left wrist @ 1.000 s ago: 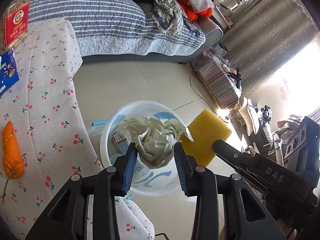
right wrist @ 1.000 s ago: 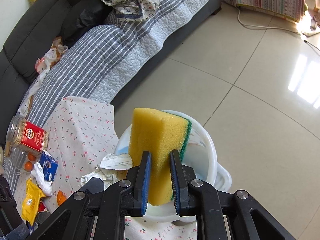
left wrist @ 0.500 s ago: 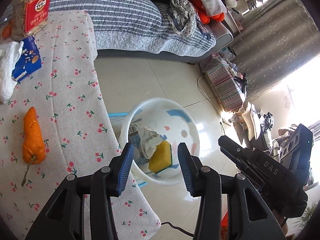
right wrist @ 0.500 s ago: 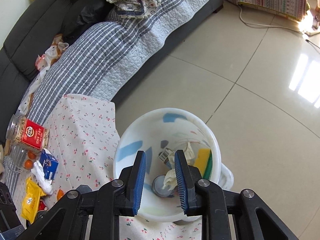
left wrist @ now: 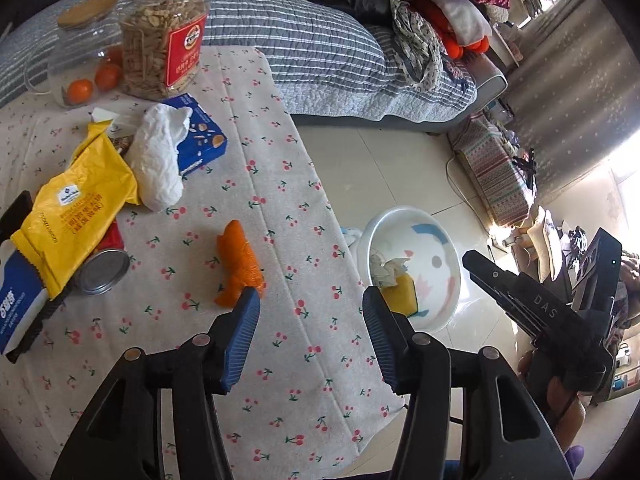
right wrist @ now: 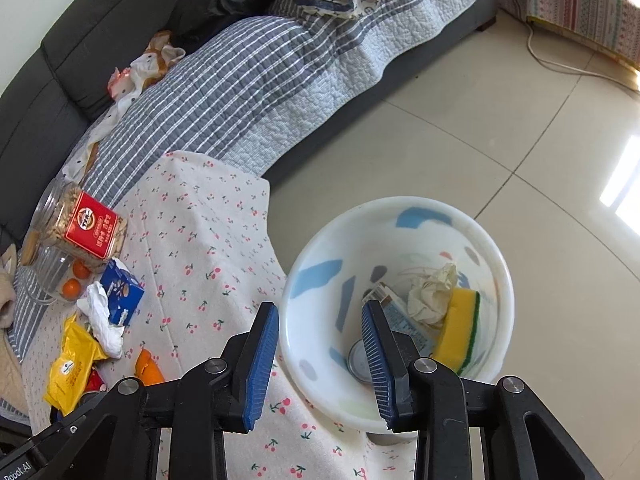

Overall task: Collect trash
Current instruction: 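Move both tools back over the table, then grasp the blue tissue box with the left tool while the right tool grasps the orange pepper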

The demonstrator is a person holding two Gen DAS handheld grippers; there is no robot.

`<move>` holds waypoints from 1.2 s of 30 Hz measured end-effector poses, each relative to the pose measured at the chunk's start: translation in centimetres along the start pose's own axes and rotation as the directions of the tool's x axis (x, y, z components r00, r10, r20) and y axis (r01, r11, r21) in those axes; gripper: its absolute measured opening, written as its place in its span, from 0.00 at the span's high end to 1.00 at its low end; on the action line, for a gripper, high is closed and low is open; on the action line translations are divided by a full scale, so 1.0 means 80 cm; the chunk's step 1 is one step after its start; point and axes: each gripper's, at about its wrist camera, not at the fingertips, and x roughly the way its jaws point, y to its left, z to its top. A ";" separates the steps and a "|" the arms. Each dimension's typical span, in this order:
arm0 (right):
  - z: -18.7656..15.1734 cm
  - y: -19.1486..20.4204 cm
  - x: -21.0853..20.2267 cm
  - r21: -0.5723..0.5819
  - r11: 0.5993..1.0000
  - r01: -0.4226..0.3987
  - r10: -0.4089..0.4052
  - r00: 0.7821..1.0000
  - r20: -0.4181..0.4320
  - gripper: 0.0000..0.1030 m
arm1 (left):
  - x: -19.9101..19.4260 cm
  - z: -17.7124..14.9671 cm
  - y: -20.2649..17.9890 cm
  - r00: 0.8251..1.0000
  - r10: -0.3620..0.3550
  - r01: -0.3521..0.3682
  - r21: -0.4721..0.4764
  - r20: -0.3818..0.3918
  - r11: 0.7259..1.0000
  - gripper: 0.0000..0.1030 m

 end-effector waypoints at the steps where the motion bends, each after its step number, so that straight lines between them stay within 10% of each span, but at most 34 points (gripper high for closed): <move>1: -0.003 0.008 0.003 -0.014 1.000 -0.011 0.011 1.000 -0.010 0.60 | -0.007 -0.001 0.011 1.000 0.013 -0.013 0.002 -0.003 1.000 0.41; 22: -0.141 0.222 0.016 -0.531 0.827 -0.184 0.108 0.979 -0.171 0.37 | -0.102 -0.041 0.225 0.974 0.227 -0.228 0.082 0.022 0.970 0.32; 36: -0.129 0.204 0.061 -0.430 0.901 -0.054 -0.012 0.989 -0.149 0.36 | -0.075 -0.041 0.237 0.962 0.272 -0.265 0.226 -0.001 0.938 0.27</move>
